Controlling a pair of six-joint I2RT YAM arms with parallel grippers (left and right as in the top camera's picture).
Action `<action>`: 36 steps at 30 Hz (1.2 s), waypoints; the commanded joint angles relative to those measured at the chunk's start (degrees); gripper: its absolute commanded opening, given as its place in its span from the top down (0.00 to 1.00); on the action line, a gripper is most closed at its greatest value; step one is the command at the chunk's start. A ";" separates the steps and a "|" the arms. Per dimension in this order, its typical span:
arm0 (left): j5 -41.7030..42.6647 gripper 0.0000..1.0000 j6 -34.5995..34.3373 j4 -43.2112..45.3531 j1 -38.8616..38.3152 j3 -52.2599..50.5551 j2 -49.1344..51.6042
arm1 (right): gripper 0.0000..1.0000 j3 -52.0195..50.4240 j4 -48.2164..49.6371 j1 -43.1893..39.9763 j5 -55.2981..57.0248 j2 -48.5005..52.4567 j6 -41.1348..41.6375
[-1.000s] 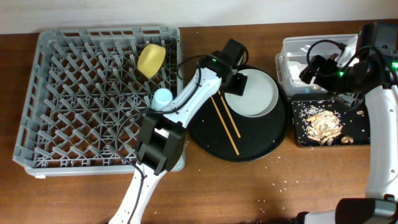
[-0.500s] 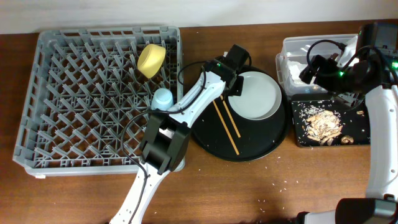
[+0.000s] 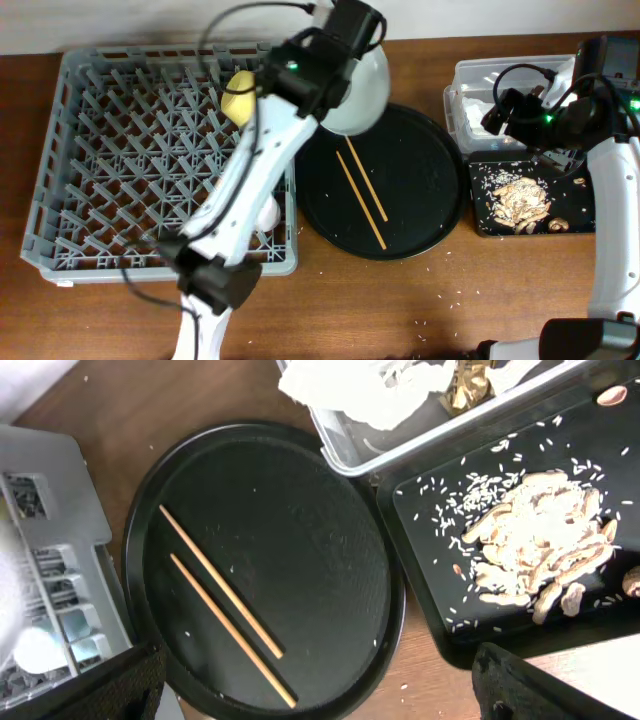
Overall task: Sort waste into correct bins and load items into the dishwasher rack
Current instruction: 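Grasp the white plate with the left gripper, then stand the white plate upright in the rack with the left gripper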
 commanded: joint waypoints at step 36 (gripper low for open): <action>12.74 0.26 -5.44 3.32 11.34 -22.77 -9.33 | 0.02 -0.31 -0.04 0.02 0.52 0.33 -0.39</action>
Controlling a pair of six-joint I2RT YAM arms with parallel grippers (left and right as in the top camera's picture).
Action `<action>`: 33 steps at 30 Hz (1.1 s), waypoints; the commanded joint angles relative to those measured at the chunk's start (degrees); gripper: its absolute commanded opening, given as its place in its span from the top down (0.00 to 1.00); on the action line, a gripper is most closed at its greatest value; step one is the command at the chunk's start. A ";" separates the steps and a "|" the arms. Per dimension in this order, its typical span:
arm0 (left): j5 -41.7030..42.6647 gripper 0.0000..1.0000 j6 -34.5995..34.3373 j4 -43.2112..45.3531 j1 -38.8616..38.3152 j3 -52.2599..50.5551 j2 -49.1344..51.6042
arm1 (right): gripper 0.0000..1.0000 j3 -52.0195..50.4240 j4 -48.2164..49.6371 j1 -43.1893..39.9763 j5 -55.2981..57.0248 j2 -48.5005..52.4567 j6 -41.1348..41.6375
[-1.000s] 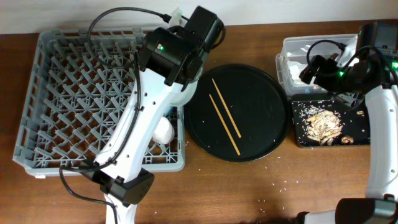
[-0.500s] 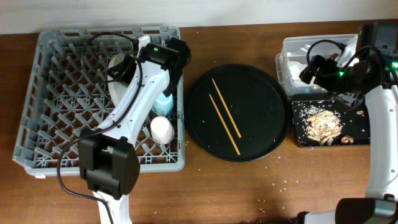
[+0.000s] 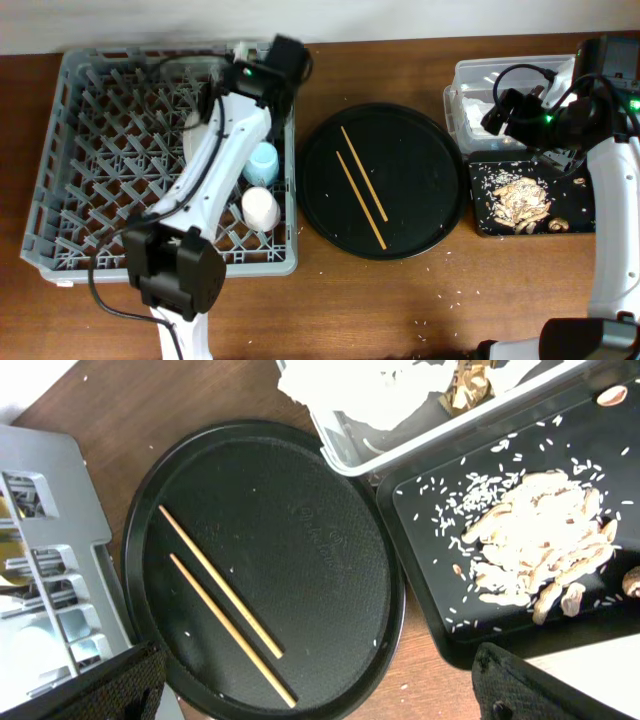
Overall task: Sort waste into correct bins and load items into the dishwasher rack
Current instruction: 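Stand the white plate upright in the rack with the left gripper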
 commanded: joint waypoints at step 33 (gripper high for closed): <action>43.01 0.61 -13.29 14.99 -15.34 9.18 27.47 | 0.02 -0.26 -0.02 0.02 0.52 0.28 -0.37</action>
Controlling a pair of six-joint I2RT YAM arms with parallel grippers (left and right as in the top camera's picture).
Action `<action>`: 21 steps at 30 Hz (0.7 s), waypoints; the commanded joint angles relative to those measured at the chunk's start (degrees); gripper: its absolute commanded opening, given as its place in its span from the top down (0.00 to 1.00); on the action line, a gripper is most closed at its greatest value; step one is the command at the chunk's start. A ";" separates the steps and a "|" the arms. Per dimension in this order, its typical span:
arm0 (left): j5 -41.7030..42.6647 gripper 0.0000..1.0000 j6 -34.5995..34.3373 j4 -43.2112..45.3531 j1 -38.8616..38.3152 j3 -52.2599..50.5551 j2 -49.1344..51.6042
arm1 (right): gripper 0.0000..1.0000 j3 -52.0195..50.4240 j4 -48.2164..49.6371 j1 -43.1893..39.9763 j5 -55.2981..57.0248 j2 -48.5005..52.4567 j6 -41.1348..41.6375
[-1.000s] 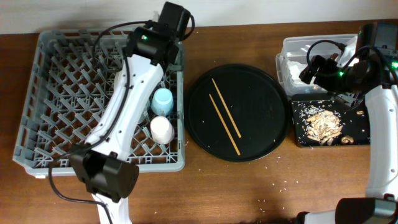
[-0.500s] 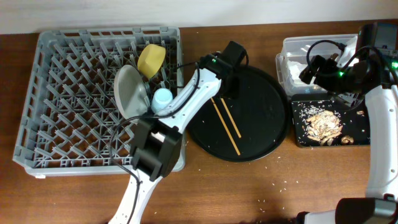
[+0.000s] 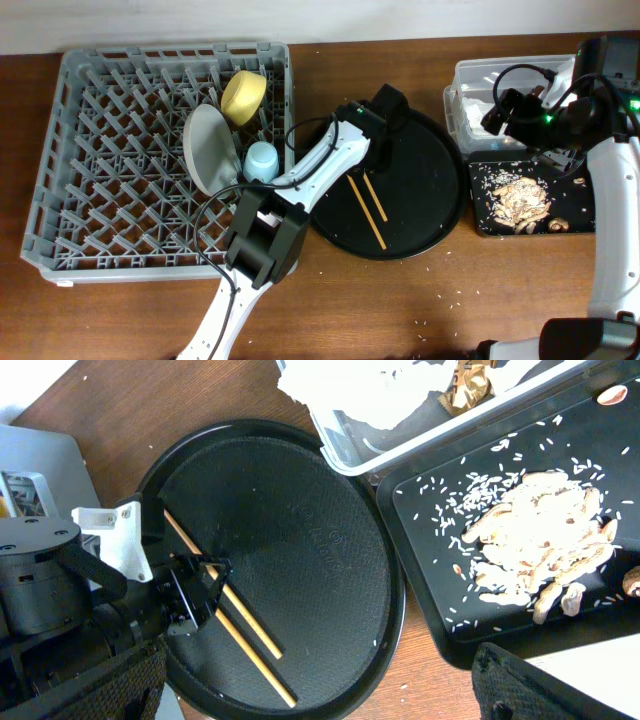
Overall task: Sort waste into correct bins and load items into the dishwasher rack
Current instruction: 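Stand the white plate upright in the rack with the left gripper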
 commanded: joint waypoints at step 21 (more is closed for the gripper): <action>0.50 0.99 1.66 -2.95 0.07 7.08 4.15 | 0.02 -0.26 0.00 0.02 0.52 0.28 -0.37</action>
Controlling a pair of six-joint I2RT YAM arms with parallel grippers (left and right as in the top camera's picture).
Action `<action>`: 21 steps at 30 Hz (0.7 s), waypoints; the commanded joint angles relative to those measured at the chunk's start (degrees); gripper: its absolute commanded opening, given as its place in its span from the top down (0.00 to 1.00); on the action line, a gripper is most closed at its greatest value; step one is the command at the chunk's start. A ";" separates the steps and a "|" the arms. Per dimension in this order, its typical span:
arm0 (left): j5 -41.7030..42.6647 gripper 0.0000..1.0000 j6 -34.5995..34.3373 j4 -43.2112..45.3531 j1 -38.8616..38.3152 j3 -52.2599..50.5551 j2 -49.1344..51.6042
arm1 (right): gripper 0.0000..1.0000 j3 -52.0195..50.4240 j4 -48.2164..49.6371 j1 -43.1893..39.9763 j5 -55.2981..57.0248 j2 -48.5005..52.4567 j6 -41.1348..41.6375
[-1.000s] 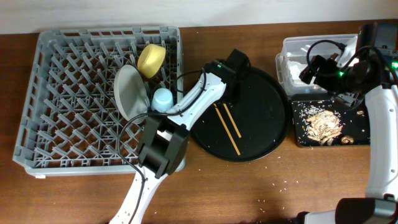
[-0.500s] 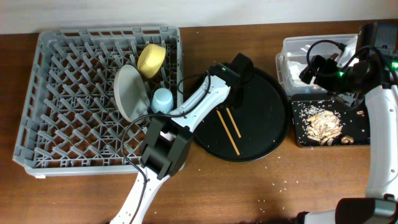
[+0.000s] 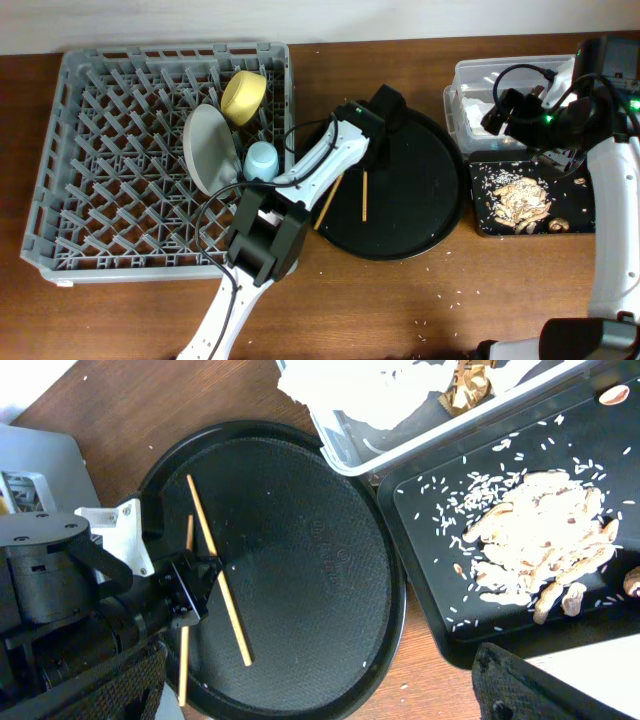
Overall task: Sort waste into correct bins and load items into the dishwasher rack
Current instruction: 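Stand the white plate upright in the rack with the left gripper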
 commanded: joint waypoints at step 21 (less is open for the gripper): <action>-4.70 0.99 17.38 -34.97 21.75 50.95 8.96 | 0.02 -0.26 0.00 0.02 0.52 0.28 -0.39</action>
